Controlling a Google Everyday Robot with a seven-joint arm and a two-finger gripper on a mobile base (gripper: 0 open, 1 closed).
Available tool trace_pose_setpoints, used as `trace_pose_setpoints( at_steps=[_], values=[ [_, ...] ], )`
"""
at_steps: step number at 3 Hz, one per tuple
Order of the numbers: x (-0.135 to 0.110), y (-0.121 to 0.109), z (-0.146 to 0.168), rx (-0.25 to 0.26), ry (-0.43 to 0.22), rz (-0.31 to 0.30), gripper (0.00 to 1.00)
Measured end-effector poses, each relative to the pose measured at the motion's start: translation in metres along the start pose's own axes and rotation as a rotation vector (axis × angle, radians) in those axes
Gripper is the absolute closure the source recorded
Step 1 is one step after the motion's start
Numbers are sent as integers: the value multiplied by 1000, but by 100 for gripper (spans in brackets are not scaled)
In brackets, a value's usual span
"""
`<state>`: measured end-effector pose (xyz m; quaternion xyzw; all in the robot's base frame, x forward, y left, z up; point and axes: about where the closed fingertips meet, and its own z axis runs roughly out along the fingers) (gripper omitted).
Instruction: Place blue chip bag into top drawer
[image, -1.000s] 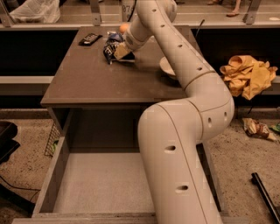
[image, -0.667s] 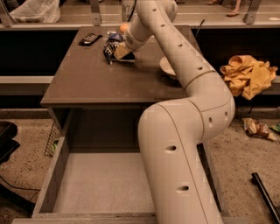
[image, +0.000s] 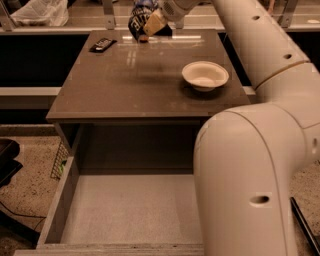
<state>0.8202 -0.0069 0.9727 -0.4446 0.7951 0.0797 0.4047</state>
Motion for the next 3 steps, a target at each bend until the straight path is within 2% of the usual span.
trace_pose_setpoints(
  at_steps=[1, 2, 3],
  values=[
    [-12, 1, -55, 28, -32, -46, 100],
    [15, 8, -108, 33, -2, -62, 100],
    [81, 20, -149, 28, 103, -114, 100]
  ],
)
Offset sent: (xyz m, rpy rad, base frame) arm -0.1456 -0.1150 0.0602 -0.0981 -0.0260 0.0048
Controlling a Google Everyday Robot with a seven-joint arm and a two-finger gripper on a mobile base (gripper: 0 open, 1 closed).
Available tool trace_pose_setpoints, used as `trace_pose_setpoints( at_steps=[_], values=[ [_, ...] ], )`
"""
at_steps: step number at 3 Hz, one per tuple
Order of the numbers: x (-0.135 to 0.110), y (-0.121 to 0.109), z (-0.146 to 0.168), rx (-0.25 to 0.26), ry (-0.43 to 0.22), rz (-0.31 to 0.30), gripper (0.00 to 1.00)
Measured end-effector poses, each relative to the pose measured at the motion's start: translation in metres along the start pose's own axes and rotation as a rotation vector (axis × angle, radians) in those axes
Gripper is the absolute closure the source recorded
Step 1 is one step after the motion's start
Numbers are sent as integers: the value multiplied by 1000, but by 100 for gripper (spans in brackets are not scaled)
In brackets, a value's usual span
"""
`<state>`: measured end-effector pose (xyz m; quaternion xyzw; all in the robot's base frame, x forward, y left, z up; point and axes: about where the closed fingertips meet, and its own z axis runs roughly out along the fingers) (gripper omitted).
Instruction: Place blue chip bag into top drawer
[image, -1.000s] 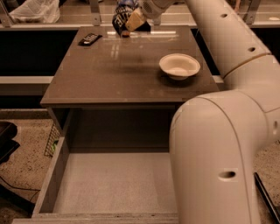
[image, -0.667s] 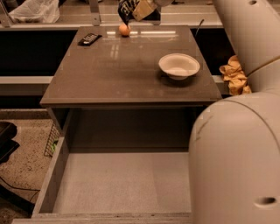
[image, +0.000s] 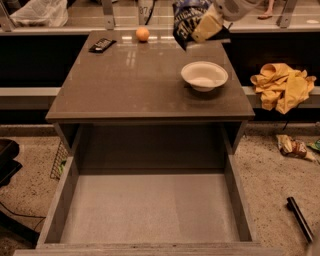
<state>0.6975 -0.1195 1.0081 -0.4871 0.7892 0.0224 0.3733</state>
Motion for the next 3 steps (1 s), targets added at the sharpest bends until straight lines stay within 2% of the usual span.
trace_pose_setpoints(
  at_steps=[1, 2, 3],
  values=[
    [81, 32, -31, -51, 118, -6, 100],
    [169, 78, -87, -60, 157, 70, 100],
    [229, 103, -130, -12, 134, 135, 100]
  ],
)
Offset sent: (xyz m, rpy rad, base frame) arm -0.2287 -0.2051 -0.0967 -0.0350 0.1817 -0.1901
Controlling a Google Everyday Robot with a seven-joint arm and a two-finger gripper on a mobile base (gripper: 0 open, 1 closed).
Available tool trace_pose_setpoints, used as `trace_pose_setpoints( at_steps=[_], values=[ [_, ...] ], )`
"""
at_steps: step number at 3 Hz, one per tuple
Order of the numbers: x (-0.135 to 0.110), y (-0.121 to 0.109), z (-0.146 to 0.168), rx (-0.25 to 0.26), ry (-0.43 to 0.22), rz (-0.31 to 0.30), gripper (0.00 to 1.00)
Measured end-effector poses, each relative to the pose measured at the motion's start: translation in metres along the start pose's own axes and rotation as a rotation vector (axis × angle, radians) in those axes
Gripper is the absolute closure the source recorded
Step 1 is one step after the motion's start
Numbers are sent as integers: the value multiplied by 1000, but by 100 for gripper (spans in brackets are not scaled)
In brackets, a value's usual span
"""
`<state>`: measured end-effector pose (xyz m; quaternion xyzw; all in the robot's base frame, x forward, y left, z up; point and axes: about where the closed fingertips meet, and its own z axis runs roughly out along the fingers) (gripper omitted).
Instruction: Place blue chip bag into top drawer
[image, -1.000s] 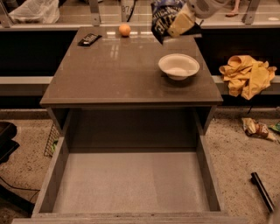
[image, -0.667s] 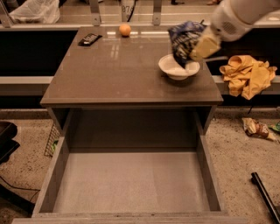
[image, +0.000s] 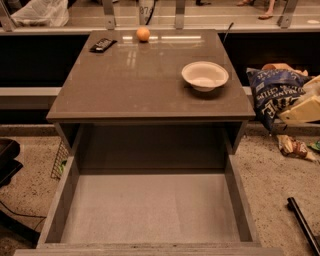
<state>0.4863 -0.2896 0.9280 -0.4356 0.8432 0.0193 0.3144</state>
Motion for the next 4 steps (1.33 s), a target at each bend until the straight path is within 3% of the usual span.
trace_pose_setpoints(
  at_steps=[1, 2, 4],
  values=[
    [-1, 0, 0, -1, 0, -2, 100],
    [-1, 29, 14, -68, -21, -37, 100],
    [-14, 164, 72, -338, -57, -205, 100]
  ],
)
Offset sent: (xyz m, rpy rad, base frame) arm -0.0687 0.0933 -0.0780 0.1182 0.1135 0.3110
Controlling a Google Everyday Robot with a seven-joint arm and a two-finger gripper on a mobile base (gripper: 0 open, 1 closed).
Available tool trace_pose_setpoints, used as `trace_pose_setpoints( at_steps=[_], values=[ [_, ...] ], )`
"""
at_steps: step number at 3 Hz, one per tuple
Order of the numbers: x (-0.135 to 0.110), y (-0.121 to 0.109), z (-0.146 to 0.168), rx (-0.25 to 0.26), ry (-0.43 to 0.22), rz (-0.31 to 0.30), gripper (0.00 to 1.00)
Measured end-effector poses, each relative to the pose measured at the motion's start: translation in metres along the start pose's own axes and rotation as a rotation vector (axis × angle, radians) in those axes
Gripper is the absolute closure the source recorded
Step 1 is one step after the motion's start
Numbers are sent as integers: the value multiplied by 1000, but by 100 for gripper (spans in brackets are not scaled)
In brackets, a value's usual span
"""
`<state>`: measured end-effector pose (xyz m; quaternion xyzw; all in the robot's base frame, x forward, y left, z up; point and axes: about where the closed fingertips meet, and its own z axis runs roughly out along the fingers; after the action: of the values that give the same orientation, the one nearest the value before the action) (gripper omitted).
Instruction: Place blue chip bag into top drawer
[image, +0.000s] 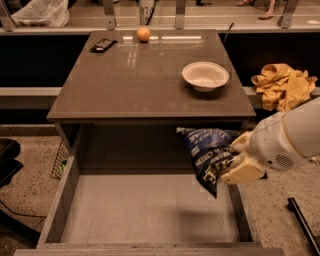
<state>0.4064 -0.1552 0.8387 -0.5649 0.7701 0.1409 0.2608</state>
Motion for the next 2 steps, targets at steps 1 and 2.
trace_pose_setpoints(
  at_steps=[1, 2],
  values=[
    [-23, 22, 51, -104, 34, -56, 100],
    [-45, 27, 105, -152, 95, -93, 100]
  ],
)
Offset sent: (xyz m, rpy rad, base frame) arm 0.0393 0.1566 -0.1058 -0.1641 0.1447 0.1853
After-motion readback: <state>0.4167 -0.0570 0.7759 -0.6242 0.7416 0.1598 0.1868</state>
